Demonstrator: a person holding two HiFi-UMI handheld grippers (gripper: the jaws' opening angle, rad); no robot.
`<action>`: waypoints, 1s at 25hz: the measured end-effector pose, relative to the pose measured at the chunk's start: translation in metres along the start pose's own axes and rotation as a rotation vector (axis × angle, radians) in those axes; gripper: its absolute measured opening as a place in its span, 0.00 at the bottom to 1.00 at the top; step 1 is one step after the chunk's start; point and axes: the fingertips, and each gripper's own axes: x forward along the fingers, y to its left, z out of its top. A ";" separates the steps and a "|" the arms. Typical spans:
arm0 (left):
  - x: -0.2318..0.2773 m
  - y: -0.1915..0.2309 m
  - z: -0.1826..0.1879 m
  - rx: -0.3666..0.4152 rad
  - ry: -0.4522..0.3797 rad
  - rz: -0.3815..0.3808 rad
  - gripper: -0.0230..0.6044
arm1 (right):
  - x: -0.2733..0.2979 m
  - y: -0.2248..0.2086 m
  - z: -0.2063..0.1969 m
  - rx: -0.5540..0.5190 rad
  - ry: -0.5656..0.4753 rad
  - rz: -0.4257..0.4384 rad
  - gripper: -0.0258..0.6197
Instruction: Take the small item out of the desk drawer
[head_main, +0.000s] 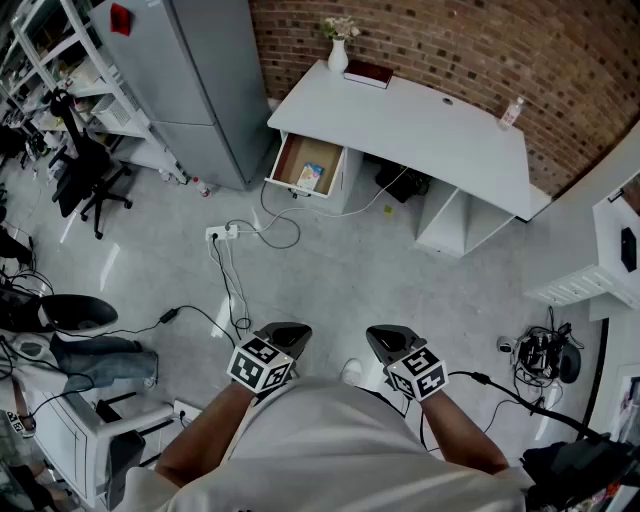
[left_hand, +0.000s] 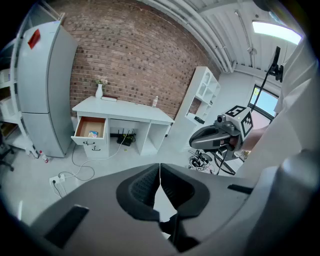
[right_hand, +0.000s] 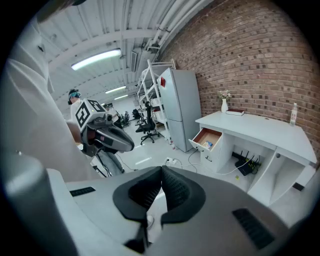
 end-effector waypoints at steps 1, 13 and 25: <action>-0.009 0.010 -0.007 0.000 -0.003 0.010 0.07 | 0.009 0.009 0.004 -0.002 -0.005 0.000 0.09; -0.110 0.091 -0.095 -0.056 -0.077 0.010 0.08 | 0.101 0.132 0.021 -0.012 -0.028 0.012 0.09; -0.076 0.163 -0.089 -0.124 -0.025 -0.024 0.13 | 0.156 0.084 0.061 0.058 -0.045 -0.031 0.22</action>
